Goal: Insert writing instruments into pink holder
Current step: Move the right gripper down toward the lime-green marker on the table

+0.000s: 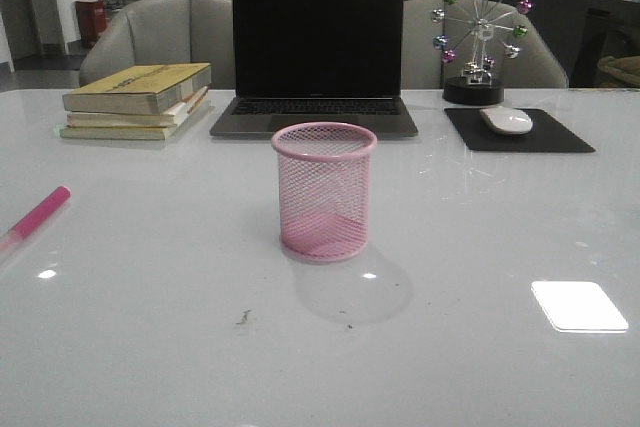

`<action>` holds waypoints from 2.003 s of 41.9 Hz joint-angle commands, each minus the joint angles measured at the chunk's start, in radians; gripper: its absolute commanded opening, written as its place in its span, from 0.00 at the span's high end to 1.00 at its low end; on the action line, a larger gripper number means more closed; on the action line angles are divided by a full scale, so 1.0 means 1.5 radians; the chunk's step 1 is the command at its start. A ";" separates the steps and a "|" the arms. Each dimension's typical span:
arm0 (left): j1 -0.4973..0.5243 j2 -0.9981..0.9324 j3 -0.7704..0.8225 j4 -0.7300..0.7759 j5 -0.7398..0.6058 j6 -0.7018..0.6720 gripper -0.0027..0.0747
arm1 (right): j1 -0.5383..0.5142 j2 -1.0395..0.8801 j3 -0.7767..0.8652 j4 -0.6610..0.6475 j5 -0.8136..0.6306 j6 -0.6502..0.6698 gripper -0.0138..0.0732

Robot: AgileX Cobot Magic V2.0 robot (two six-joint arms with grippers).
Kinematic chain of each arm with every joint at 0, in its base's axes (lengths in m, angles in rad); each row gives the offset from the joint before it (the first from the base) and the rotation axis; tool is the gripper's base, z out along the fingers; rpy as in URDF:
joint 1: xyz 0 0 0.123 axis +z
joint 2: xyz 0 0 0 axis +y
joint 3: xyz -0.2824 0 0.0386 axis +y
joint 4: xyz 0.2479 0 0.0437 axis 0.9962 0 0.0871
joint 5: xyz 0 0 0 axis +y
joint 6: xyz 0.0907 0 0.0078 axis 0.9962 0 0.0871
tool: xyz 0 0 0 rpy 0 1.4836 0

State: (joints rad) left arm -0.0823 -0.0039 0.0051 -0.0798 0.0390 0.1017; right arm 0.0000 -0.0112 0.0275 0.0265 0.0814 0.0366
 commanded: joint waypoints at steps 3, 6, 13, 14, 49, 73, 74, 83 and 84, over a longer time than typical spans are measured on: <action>-0.005 -0.014 0.003 -0.005 -0.061 -0.001 0.85 | -0.002 -0.013 -0.002 0.002 -0.060 0.001 0.78; -0.005 -0.014 0.003 -0.005 -0.061 -0.001 0.85 | -0.002 -0.013 -0.002 0.002 -0.060 0.001 0.78; -0.005 -0.014 0.003 -0.005 -0.061 -0.001 0.85 | -0.002 -0.013 -0.002 0.002 -0.060 0.001 0.78; -0.005 -0.014 0.003 -0.005 -0.061 -0.001 0.85 | -0.002 -0.013 -0.002 0.002 -0.060 0.001 0.78; -0.005 0.011 -0.252 -0.034 0.071 -0.001 0.85 | -0.002 -0.001 -0.242 -0.008 0.023 -0.001 0.78; -0.005 0.288 -0.515 -0.036 0.366 -0.001 0.85 | -0.002 0.274 -0.508 -0.008 0.355 -0.001 0.78; -0.005 0.295 -0.515 -0.036 0.378 -0.001 0.85 | -0.002 0.280 -0.507 -0.008 0.365 -0.001 0.78; -0.005 0.357 -0.502 -0.037 0.429 -0.001 0.85 | -0.002 0.369 -0.507 -0.007 0.460 -0.001 0.78; -0.005 0.361 -0.499 -0.039 0.430 -0.001 0.85 | -0.002 0.374 -0.507 -0.007 0.462 -0.001 0.78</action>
State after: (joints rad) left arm -0.0823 0.5051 -0.7250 -0.1218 0.7447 0.1017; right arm 0.0000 0.5038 -0.7063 0.0210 0.8165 0.0366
